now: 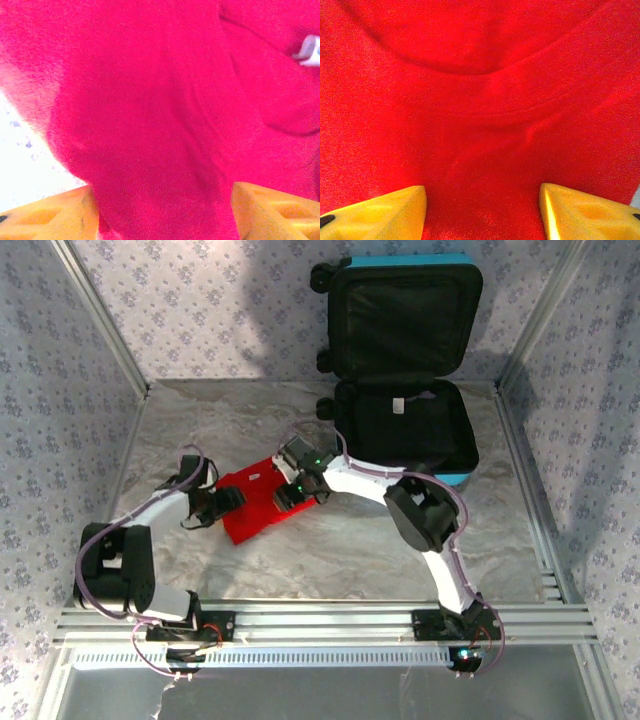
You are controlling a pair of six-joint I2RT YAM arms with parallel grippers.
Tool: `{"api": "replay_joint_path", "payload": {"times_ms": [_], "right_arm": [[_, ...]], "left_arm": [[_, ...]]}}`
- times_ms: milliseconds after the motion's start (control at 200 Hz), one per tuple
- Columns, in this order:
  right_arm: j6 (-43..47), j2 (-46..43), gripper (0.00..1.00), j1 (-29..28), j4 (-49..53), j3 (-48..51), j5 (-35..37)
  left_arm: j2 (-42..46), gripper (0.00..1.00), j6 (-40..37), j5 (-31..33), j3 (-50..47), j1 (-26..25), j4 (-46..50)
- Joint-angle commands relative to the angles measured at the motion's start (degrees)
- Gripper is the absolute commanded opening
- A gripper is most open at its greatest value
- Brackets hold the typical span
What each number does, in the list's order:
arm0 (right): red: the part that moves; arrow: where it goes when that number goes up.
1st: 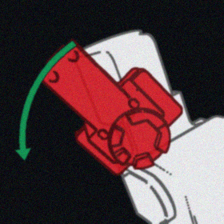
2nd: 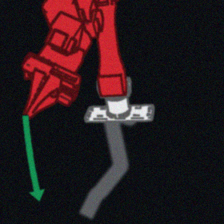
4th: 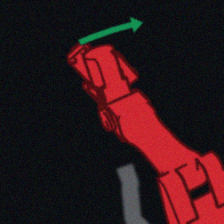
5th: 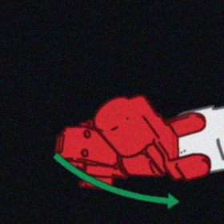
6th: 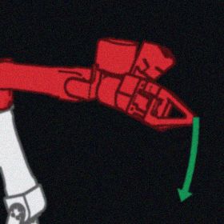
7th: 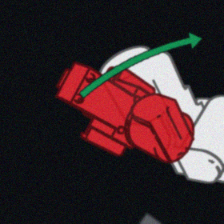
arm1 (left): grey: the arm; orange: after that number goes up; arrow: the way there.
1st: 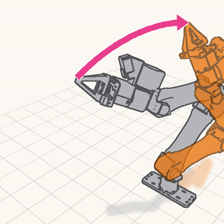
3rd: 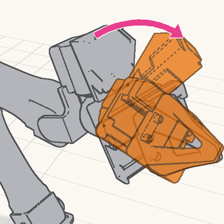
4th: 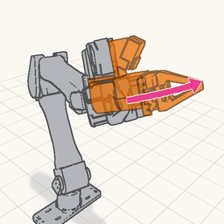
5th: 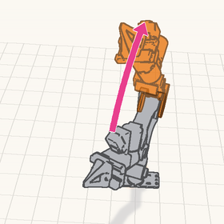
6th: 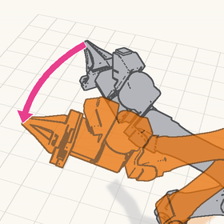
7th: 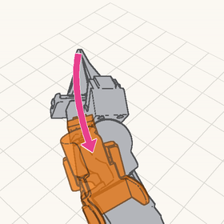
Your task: Pack the luggage
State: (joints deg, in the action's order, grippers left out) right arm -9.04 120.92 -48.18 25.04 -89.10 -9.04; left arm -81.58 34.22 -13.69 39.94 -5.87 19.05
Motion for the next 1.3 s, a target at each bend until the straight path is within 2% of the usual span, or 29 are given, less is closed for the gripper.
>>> {"api": "replay_joint_path", "payload": {"times_ms": [0, 210, 345, 480, 760, 994, 1294], "right_arm": [[-3.7, -5.2, 0.62, -2.6, -0.7, 4.2, -2.3], [-3.2, -9.1, 0.64, -2.9, 2.3, 2.2, 6.3], [-4.6, -7.4, 0.64, -1.7, 5.7, -1.5, 12.3], [-5.1, -3.9, 0.64, -0.9, 8.6, -5.4, 14.8], [-5.2, 0.8, 0.63, -1.7, 6.2, -6.3, 8.6], [-5.6, -1.5, 0.63, -3.5, 2.9, -0.2, 5.6], [-4.0, 0.7, 0.63, -6.0, 0.3, -2.1, -1.1]], "left_arm": [[-0.5, 0.67, -1.0, 0.1, 3.7, 0.4, -0.7], [4.4, 0.67, -0.2, 3.7, 4.4, 0.2, 4.4], [7.8, 0.67, 0.3, 5.1, 2.7, 0.2, 6.1], [8.4, 0.67, 0.6, 5.0, 1.6, 0.1, 6.2], [6.7, 0.67, 1.3, 5.1, -0.1, -1.7, 5.5], [4.9, 0.66, 2.7, 5.5, -2.2, -3.7, 4.2], [10.4, 0.66, 6.4, 7.9, -7.1, -5.0, 4.9]]}}
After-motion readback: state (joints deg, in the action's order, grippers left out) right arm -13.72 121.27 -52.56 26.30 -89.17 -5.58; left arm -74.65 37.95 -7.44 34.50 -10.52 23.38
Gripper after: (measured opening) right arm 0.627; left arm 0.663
